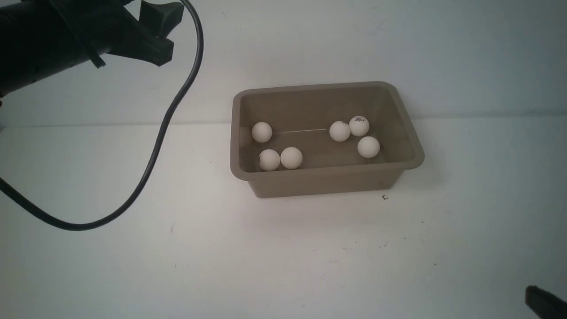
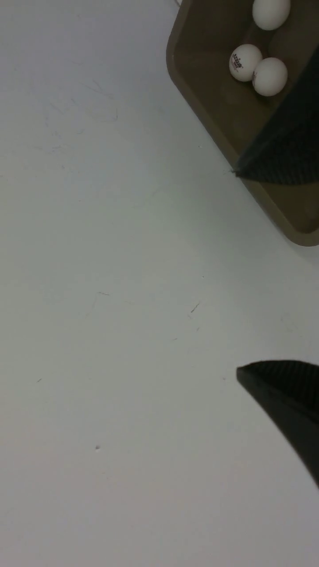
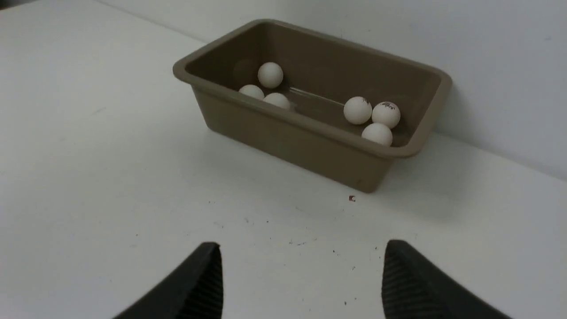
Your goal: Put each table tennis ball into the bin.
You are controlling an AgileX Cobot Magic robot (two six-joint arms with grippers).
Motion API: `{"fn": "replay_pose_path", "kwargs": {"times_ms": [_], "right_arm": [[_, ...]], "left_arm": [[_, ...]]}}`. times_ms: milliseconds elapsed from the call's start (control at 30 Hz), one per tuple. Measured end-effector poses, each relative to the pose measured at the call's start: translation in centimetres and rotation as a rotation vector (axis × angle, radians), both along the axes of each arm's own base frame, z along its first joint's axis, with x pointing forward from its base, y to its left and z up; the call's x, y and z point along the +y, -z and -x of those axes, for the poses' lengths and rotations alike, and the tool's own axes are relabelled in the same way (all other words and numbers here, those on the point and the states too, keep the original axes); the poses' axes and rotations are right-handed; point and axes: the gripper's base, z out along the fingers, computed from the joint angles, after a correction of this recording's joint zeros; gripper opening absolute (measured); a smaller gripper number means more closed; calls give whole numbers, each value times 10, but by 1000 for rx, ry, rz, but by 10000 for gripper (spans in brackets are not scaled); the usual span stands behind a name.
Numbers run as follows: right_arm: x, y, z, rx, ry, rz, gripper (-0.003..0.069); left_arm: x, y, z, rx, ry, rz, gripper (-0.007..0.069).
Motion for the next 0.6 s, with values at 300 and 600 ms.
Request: {"fn": "replay_pose_path", "kwargs": {"times_ms": [300,600], "right_arm": [[1,39,-1,94,4,25,444],[-4,74,8,55,10,23,444]], "left_arm": [[-1,0,0,8,10,27,479],[-1,0,0,9,10,30,479]]}}
